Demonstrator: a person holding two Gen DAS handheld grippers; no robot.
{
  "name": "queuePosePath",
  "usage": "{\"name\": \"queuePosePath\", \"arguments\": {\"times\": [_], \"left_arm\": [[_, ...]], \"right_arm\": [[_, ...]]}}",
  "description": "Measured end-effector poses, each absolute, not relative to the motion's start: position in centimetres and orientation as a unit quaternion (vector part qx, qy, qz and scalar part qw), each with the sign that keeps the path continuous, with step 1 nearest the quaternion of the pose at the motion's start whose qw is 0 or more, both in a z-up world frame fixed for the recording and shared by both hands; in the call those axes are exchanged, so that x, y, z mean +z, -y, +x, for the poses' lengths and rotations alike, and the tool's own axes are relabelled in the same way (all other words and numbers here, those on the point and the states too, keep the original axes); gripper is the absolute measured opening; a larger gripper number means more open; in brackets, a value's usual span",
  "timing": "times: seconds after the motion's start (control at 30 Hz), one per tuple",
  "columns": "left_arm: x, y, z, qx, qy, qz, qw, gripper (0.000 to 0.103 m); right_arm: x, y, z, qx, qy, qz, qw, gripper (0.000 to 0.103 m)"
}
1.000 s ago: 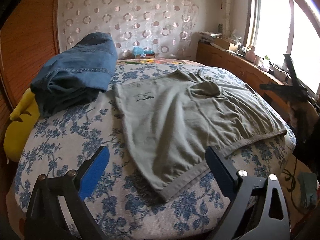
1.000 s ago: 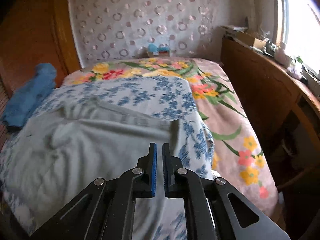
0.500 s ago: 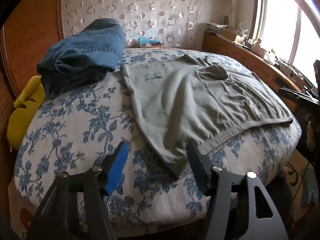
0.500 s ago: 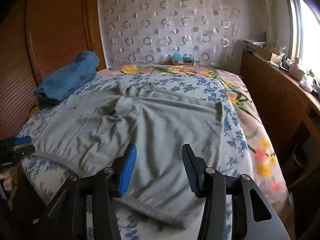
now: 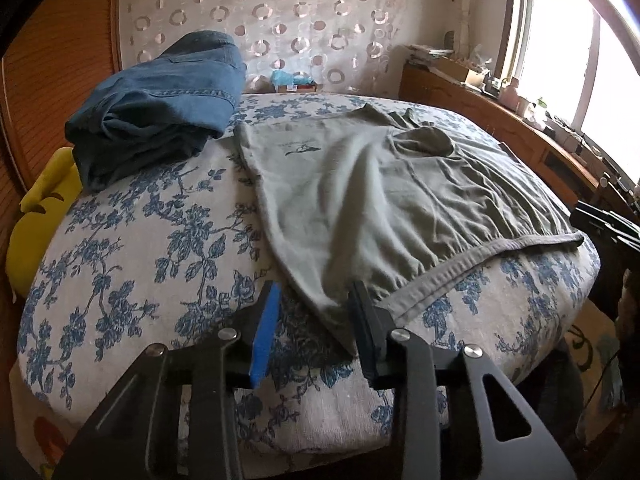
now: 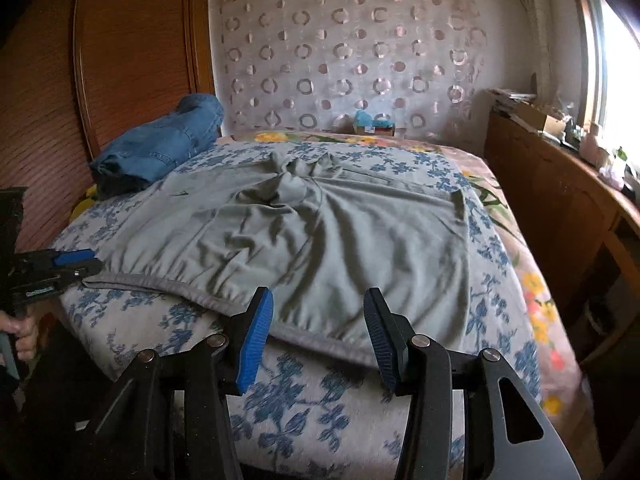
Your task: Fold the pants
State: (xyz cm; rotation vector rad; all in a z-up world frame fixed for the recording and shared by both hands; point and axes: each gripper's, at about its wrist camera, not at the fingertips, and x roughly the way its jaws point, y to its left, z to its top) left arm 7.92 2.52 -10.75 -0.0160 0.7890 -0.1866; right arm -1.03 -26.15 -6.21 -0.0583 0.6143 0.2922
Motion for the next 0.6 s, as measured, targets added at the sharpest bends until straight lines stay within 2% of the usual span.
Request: {"name": "queuePosePath", "arguments": {"times": [0.03,0.17,0.23,0.6], "left_arm": [[-10.7,-2.5,8.0,-0.091,-0.385,-0.007,0.918,0.035],[-10.7,-2.2,8.4,-0.101,-0.390,-0.010,0.915,0.007],[-10.5,-1.8,8.6,-0.105,-0.390,-0.008,0.915,0.004],[-6.1,2.7,9.4,-0.159,-0.348,0.019,0.924,0.004]], "right_arm": [[-6.3,26.1,-1.1,0.144,-0.301,-0.026,0.942,0.049],[-6.7,25.7,-1.8,0.138,-0.299,-0.023,0.944,0.049],[-6.9,25.1,-2.1,0.137,-0.301,-0.021,0.943,0.049],[-7.1,26.2,-3.6,0.116,-0.299,-0.002,0.947,0.049]]}}
